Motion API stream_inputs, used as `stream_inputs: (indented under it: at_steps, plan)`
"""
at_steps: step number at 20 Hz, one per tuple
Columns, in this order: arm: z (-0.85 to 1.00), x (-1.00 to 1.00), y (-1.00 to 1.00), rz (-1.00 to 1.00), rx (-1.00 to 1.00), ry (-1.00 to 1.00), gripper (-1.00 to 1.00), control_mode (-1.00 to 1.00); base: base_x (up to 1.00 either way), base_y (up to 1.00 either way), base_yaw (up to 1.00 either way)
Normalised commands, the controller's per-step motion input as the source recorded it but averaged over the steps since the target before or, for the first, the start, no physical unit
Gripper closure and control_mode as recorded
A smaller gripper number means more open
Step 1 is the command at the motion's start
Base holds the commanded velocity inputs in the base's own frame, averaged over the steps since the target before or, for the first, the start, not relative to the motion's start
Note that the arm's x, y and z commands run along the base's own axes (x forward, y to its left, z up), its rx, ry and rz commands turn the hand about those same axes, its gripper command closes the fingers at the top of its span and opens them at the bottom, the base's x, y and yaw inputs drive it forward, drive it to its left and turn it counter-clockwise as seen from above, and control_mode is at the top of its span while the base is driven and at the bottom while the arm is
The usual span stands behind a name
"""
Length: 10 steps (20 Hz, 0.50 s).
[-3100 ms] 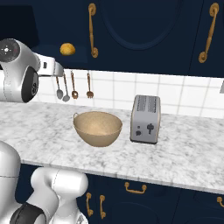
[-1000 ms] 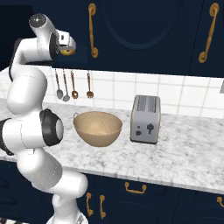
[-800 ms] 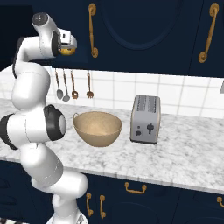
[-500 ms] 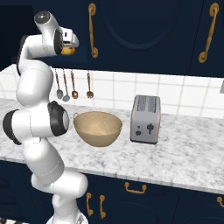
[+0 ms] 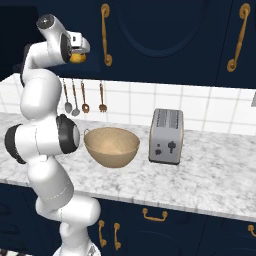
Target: Open the cabinet, pick up the bread from the cabinet and place it in the basket. Then move the basket to the dining counter.
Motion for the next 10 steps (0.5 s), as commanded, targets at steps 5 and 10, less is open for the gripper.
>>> stream_inputs:
  at_steps: [5, 10]
  plan:
    - [-0.08, 0.12, 0.0, 0.0, 0.0, -0.01, -1.0, -1.0, 0.0, 0.0, 0.0]
    - [-0.06, 0.22, 0.0, 0.0, 0.0, 0.0, -1.0, -1.0, 0.0, 0.0, 0.0]
